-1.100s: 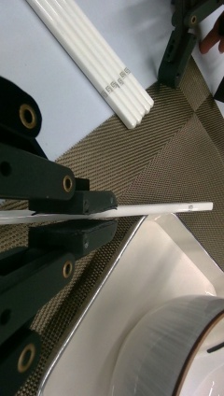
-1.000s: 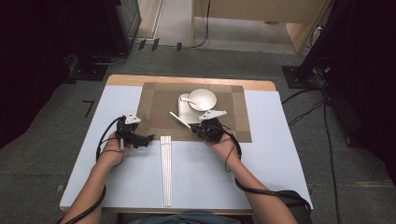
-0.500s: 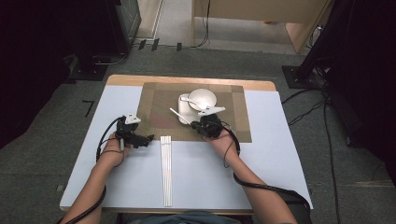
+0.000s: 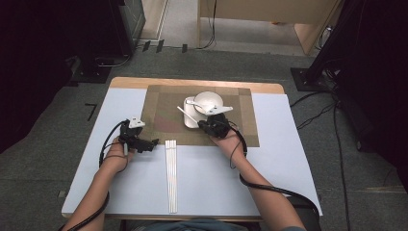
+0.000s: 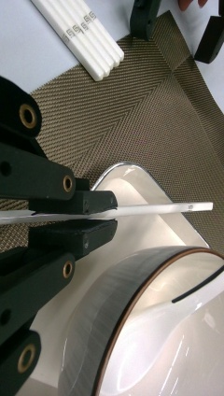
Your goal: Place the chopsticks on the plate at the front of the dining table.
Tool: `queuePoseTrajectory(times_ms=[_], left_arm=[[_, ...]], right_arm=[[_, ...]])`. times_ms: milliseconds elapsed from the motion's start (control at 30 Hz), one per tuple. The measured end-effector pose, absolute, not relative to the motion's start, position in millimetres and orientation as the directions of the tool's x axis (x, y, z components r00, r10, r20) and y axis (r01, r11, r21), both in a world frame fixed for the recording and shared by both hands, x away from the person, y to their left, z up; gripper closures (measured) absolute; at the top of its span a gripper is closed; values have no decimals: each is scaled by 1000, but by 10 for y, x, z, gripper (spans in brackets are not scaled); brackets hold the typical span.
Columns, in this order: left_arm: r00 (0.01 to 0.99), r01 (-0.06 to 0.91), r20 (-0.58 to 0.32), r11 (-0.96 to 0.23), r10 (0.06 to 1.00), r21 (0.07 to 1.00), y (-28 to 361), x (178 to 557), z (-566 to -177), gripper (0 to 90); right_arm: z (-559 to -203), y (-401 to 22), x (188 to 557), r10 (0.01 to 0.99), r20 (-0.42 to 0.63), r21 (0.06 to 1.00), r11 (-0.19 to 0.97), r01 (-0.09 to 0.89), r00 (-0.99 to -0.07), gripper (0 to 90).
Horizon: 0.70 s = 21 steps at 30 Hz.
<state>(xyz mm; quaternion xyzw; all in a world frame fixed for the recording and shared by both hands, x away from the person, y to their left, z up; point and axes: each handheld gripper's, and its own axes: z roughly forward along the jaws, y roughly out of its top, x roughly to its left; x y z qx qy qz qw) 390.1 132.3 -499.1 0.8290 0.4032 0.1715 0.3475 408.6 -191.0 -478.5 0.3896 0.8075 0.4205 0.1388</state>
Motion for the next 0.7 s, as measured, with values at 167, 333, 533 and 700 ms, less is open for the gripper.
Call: queuePoseTrajectory(times_ms=[167, 333, 533, 700], left_arm=[[616, 549, 4, -433, 788, 715, 1323, 3900, -4992, 0], [615, 549, 4, -432, 789, 716, 1322, 3899, -4992, 0], [614, 549, 4, -431, 789, 716, 1322, 3898, -4992, 0], [614, 550, 3, -431, 789, 715, 1323, 3899, -4992, 0]], right_arm=[[-4776, -1916, 4113, 751, 97, 788, 343, 511, -654, 856], [-4779, -1921, 4131, 759, 98, 785, 339, 519, -643, 856], [-4799, -1923, 4147, 764, 87, 785, 342, 516, -639, 853], [-4811, -1918, 4141, 763, 80, 786, 348, 511, -642, 850]])
